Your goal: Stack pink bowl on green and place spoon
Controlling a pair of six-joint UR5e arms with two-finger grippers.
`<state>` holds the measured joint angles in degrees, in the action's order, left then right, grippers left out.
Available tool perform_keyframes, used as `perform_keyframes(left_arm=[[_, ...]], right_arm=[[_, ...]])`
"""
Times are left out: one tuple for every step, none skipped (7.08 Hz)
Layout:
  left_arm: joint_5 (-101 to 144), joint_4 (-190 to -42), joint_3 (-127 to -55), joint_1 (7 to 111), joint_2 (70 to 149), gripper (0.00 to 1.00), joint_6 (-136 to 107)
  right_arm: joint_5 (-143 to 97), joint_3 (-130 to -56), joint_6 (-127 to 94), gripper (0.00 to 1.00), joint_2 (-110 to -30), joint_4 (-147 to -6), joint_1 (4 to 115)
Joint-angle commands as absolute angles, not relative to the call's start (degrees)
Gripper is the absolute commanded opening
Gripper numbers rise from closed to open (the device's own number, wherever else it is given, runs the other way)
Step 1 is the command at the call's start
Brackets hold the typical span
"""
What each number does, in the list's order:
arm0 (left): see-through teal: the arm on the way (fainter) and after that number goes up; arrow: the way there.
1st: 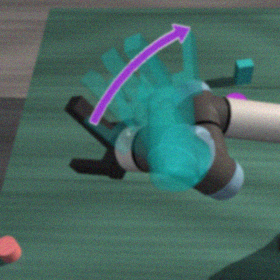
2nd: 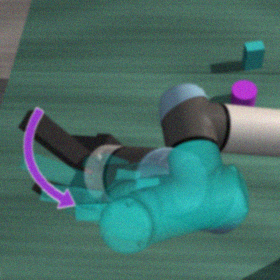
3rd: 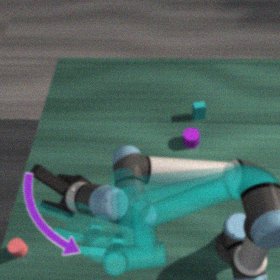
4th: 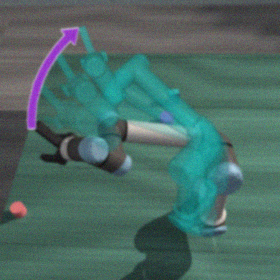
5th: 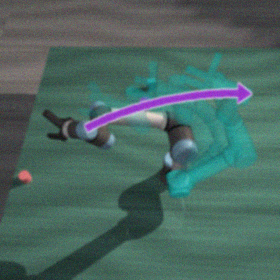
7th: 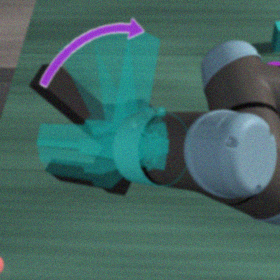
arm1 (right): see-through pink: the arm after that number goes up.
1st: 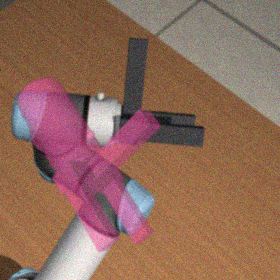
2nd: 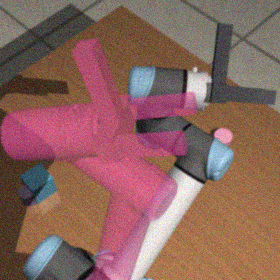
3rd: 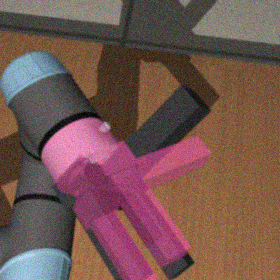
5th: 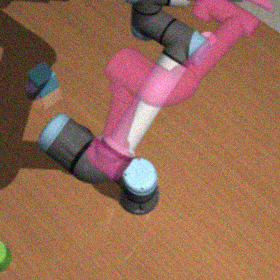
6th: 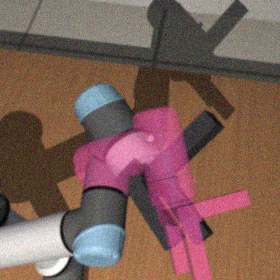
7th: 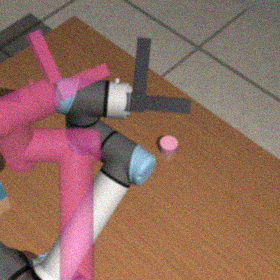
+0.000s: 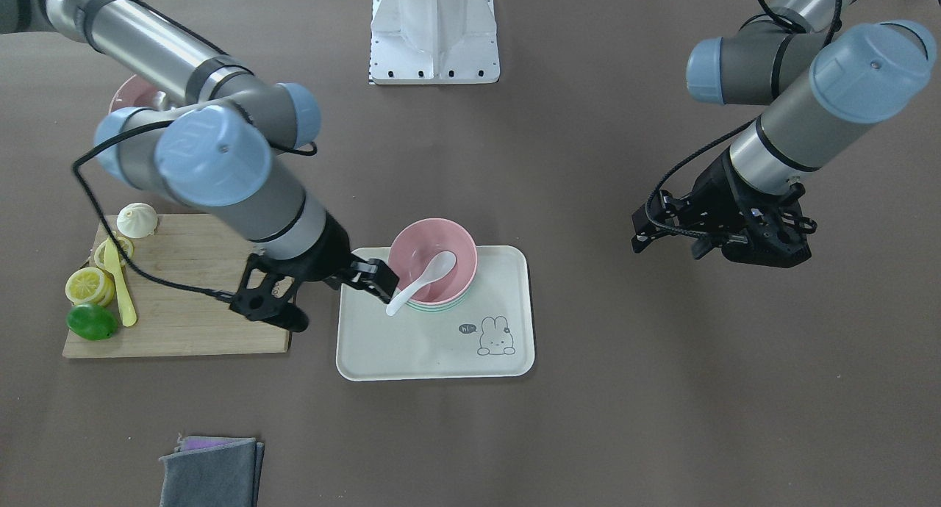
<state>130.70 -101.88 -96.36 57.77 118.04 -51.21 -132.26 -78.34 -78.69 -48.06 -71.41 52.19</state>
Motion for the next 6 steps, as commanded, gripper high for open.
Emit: perform_keyframes(left_arm=[[131.04,-101.69,-97.46,60.44,113.93,0.97,-43.92],[131.22,-101.78,-97.56,62.47,109.64,0.97,-35.16],[131.31,-102.13,-98.43,65.8,103.86,0.97,-23.24],[131.31,-101.78,-98.26,70.96,99.45,0.98,-11.54],[131.05,-101.95,-97.74,71.89,97.32,0.98,-5.6],[130.61,-101.52,-97.65,72.24,97.03,0.98,-5.45]], right_arm=[[-142.63,-79.45,-49.22,1.0,-63.47,-71.19,68.04],[-142.47,-75.97,-30.69,1.0,-68.42,-71.97,74.38],[-142.47,-72.28,-19.71,1.0,-70.82,-72.42,80.1],[-141.77,-70.25,-13.07,1.0,-72.84,-72.33,83.29],[-139.68,-71.09,-12.49,1.0,-75.65,-71.38,84.54],[-135.39,-72.5,-12.57,1.0,-76.11,-71.37,84.55]])
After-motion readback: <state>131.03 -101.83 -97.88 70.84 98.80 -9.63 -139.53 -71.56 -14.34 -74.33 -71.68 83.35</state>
